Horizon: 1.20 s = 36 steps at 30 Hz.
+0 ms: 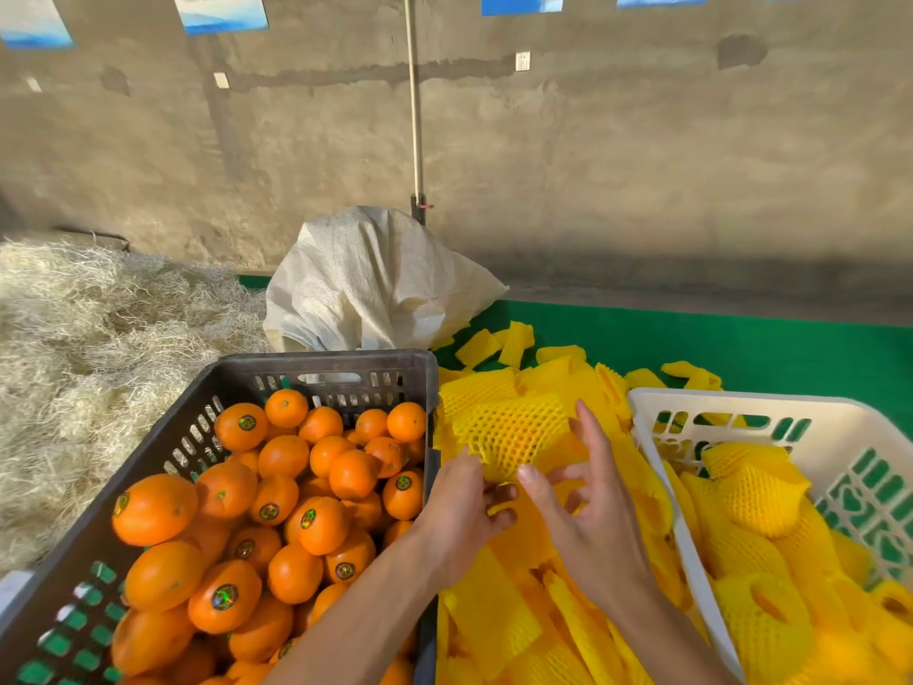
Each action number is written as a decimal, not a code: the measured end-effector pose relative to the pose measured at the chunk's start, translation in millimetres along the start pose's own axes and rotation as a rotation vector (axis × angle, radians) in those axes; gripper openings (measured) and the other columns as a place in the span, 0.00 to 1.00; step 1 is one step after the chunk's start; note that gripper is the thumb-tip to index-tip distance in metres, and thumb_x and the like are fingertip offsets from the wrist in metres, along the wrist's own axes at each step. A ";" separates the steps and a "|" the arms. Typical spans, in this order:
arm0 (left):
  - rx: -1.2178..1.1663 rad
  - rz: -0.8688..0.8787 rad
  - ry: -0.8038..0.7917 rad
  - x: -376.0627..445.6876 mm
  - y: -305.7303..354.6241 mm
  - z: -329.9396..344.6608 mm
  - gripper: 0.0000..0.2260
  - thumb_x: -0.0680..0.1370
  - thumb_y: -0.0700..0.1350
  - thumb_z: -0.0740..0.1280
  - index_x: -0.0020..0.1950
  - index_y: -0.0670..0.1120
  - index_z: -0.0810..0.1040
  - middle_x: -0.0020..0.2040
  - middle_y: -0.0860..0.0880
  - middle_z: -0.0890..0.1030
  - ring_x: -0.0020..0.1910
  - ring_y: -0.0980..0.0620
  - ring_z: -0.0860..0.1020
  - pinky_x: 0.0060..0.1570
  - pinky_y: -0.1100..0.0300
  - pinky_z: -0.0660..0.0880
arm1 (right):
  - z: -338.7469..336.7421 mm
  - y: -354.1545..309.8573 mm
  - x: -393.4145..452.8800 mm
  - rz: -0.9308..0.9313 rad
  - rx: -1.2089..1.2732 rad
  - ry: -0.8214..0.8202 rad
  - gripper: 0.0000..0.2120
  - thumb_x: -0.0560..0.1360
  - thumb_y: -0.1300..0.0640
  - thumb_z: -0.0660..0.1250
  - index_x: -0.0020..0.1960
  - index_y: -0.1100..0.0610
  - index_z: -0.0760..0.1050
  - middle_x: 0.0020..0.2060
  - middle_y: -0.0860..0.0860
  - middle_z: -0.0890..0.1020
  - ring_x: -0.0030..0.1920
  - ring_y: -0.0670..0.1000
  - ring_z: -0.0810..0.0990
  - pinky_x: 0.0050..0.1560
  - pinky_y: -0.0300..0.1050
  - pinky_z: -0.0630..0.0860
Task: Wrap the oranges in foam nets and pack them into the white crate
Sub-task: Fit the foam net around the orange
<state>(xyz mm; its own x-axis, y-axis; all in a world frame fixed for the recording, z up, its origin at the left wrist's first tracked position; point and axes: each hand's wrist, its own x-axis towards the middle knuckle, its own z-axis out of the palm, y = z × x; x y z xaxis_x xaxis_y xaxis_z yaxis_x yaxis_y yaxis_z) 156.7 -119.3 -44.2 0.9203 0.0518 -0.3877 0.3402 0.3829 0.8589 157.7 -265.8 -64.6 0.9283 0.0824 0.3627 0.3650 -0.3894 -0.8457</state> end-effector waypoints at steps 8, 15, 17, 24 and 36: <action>0.148 0.005 -0.257 -6.4 0.6 -4.9 0.30 0.80 0.74 0.55 0.62 0.52 0.80 0.45 0.52 0.79 0.39 0.52 0.74 0.38 0.58 0.72 | -5.6 6.0 5.5 0.164 0.249 0.039 0.44 0.65 0.28 0.74 0.75 0.30 0.57 0.68 0.31 0.69 0.65 0.46 0.77 0.57 0.50 0.81; 0.209 0.307 -0.133 -6.8 -5.4 0.9 0.14 0.79 0.57 0.71 0.47 0.46 0.84 0.42 0.47 0.75 0.39 0.49 0.77 0.38 0.57 0.75 | -10.8 8.3 10.9 0.437 0.512 -0.083 0.27 0.67 0.23 0.64 0.59 0.37 0.71 0.30 0.58 0.80 0.29 0.55 0.76 0.29 0.47 0.71; 0.171 0.323 -0.103 -4.9 -5.3 -1.2 0.18 0.81 0.54 0.70 0.50 0.39 0.82 0.39 0.46 0.75 0.39 0.48 0.77 0.40 0.56 0.77 | -9.2 6.4 10.1 0.392 0.481 -0.152 0.28 0.66 0.26 0.69 0.60 0.38 0.71 0.29 0.57 0.79 0.26 0.52 0.73 0.27 0.46 0.69; 0.169 0.470 -0.128 -4.5 -5.3 -5.9 0.15 0.82 0.55 0.69 0.69 0.60 0.80 0.50 0.49 0.82 0.42 0.50 0.80 0.45 0.55 0.79 | -8.0 11.6 10.1 0.483 0.595 -0.014 0.32 0.64 0.27 0.72 0.55 0.51 0.78 0.27 0.58 0.74 0.24 0.50 0.67 0.24 0.42 0.62; 0.124 0.474 -0.048 -6.9 -2.8 -1.2 0.10 0.82 0.46 0.68 0.61 0.50 0.85 0.53 0.43 0.84 0.42 0.48 0.80 0.40 0.55 0.77 | -13.7 14.1 15.4 0.443 0.871 0.224 0.20 0.77 0.35 0.66 0.61 0.48 0.75 0.47 0.56 0.85 0.29 0.52 0.75 0.25 0.45 0.69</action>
<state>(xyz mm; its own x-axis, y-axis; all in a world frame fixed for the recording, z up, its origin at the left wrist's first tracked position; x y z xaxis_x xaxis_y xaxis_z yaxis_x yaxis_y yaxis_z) 149.2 -119.7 -44.3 0.9863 0.1498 0.0688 -0.1003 0.2143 0.9716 176.2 -282.6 -65.6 0.9910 -0.1167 -0.0649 -0.0022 0.4714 -0.8819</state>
